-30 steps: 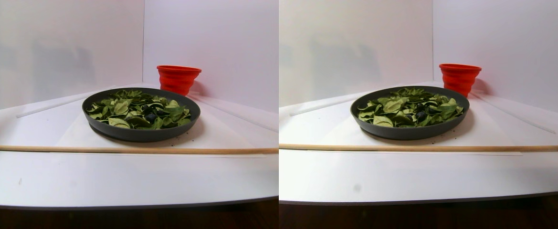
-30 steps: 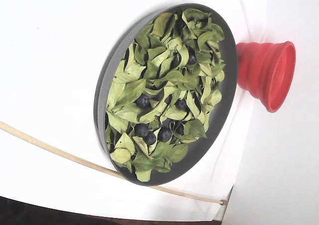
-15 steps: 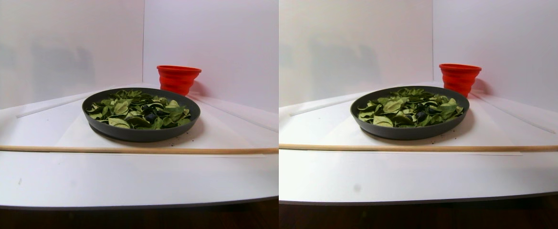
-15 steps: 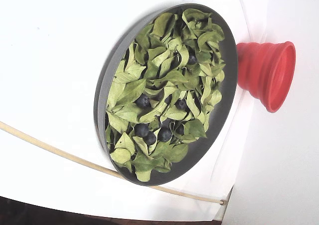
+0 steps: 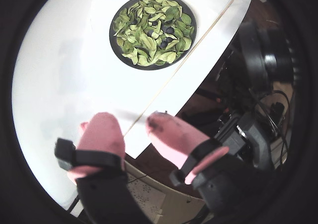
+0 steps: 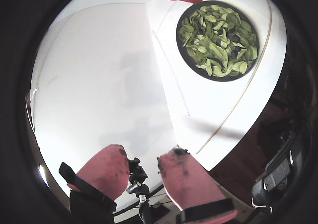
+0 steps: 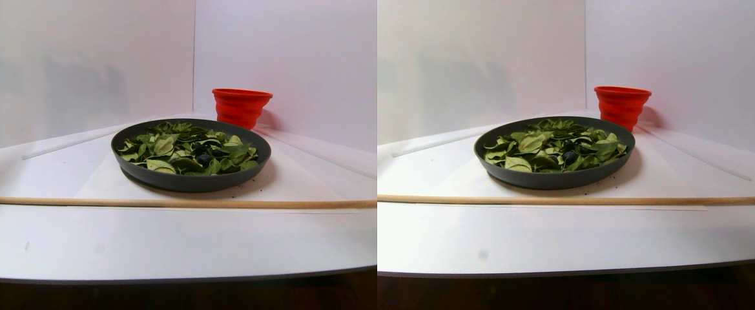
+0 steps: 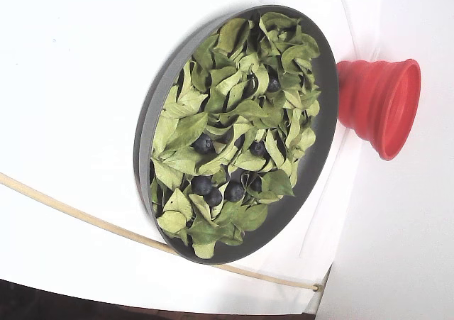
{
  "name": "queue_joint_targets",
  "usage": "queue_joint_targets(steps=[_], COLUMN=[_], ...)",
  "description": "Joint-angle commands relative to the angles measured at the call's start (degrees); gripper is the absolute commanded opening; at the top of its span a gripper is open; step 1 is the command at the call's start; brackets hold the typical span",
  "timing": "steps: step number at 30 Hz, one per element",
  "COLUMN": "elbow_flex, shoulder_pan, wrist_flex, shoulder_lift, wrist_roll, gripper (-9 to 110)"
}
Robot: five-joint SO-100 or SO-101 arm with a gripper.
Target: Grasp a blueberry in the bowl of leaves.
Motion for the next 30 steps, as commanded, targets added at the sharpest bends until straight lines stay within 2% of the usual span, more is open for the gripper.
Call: queue_joint_targets(steps=[1, 13, 30], elbow_flex=[-4.13, -2.81, 3.6], shoulder_pan=[-0.26, 1.05, 8.35], wrist_flex=[0.26, -1.85, -7.12], shoulder_lift=[-0.53, -6.15, -13.18], wrist_roll=[0.7, -6.33, -22.32], gripper=[12, 14, 15])
